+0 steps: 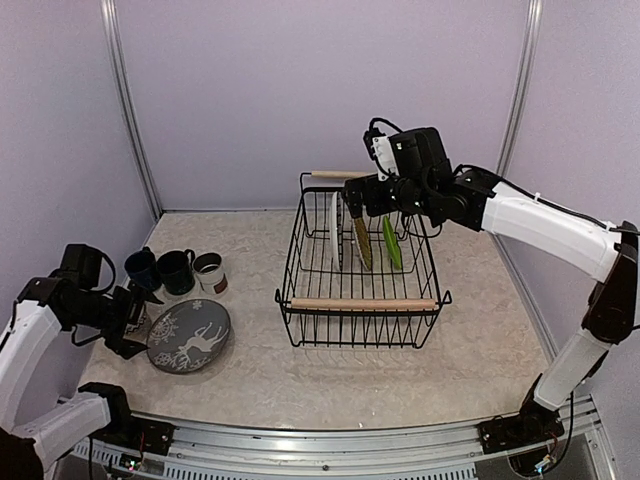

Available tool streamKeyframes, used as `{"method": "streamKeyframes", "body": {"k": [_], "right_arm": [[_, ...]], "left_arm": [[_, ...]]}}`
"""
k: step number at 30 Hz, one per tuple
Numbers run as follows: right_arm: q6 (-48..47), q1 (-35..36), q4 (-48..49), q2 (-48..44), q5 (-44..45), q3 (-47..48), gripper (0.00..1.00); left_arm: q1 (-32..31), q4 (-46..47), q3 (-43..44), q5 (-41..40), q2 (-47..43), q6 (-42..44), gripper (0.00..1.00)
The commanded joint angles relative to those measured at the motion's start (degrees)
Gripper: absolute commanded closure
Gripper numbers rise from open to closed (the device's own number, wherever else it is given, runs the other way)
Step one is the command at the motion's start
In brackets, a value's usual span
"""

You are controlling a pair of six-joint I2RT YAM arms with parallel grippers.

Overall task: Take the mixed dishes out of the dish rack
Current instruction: Place the plate at the corner of the board.

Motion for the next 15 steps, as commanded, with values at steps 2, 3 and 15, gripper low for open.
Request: {"method": "streamKeyframes", "body": {"k": [2, 3, 15], "right_arm": [[6.46, -2.69, -3.94, 2.89, -3.54, 1.3, 0.0], [8.04, -3.19, -4.12, 3.39, -4.19, 1.25, 0.0], [13.83, -4.72, -4.12, 15.19, -14.32, 8.78, 0.13]], "left_arm": [[0.18, -1.03, 5.67, 0.83, -0.37, 3.22, 0.01], [0.18, 0.09, 7.03, 1.24, -0.25, 4.58, 0.01], [-7.53, 11.15, 35.75, 3.97, 16.13, 25.85, 0.04]]}}
